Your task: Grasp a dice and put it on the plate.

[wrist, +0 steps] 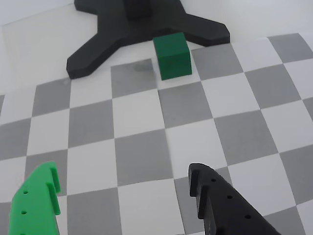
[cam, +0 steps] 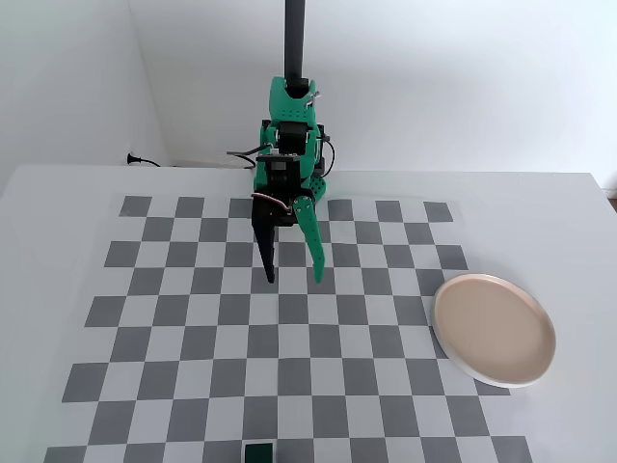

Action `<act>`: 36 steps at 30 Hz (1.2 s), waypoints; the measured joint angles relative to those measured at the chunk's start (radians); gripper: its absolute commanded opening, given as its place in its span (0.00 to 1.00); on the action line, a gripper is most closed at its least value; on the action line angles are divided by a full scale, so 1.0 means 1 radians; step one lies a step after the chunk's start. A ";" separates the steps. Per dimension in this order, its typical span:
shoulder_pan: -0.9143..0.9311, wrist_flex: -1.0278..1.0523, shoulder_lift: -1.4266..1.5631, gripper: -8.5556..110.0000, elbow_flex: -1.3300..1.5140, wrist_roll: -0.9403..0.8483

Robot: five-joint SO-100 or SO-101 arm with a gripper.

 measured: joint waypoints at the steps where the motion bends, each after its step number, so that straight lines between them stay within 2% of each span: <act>1: 0.002 -0.034 -0.031 0.28 0.000 -0.003; 9: 0.014 -0.227 -0.281 0.28 -0.018 -0.003; 18: 0.051 -0.397 -0.776 0.27 -0.265 0.021; 36: 0.051 -0.480 -1.359 0.26 -0.723 -0.052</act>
